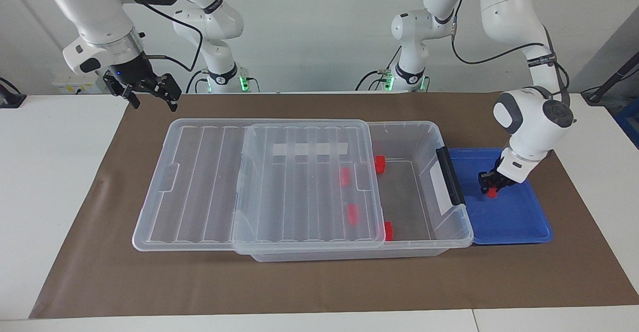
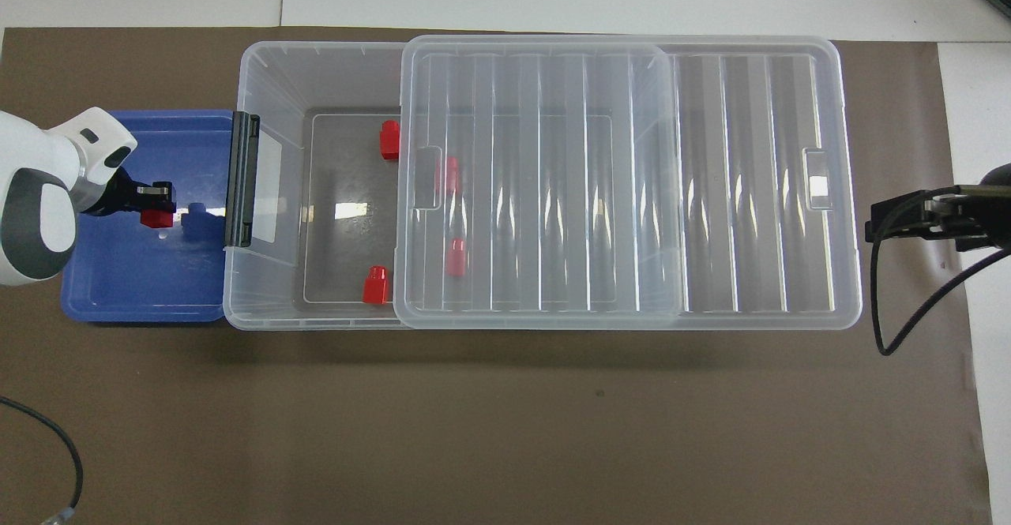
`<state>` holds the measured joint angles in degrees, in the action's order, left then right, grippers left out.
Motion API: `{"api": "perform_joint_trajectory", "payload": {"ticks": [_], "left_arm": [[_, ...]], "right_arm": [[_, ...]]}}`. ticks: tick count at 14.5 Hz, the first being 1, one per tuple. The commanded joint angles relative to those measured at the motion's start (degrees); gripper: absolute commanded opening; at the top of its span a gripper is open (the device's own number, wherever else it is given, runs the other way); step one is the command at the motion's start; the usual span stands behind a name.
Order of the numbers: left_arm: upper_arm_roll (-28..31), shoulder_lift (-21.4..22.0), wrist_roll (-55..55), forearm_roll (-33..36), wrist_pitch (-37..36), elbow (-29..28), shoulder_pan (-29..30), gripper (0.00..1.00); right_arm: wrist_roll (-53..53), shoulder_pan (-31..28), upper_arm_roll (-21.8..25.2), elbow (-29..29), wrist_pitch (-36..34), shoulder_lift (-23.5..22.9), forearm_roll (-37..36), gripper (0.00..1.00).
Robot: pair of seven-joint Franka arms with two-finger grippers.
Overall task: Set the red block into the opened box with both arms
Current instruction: 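Grasp the red block in the blue tray with the left gripper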
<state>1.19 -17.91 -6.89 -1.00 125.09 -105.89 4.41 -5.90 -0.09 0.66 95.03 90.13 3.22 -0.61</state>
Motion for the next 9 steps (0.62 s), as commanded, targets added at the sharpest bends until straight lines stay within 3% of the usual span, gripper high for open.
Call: {"api": "perform_joint_trajectory", "payload": {"ticks": [1, 7, 9], "left_arm": [[0.2, 1.5, 1.3, 1.1, -10.7, 6.6, -1.2, 0.0], [-0.1, 2.4, 9.0, 0.9, -33.0, 22.5, -6.9, 0.0], [-0.1, 2.4, 15.0, 0.8, -36.3, 25.1, -10.4, 0.0]], "right_arm": [[1.7, -0.3, -0.1, 0.0, -0.7, 0.2, 0.2, 1.0], [1.5, -0.9, 0.0, 0.3, -0.8, 0.5, 0.2, 1.0], [1.7, -1.1, 0.0, 0.3, -0.3, 0.4, 1.0, 1.0]]}}
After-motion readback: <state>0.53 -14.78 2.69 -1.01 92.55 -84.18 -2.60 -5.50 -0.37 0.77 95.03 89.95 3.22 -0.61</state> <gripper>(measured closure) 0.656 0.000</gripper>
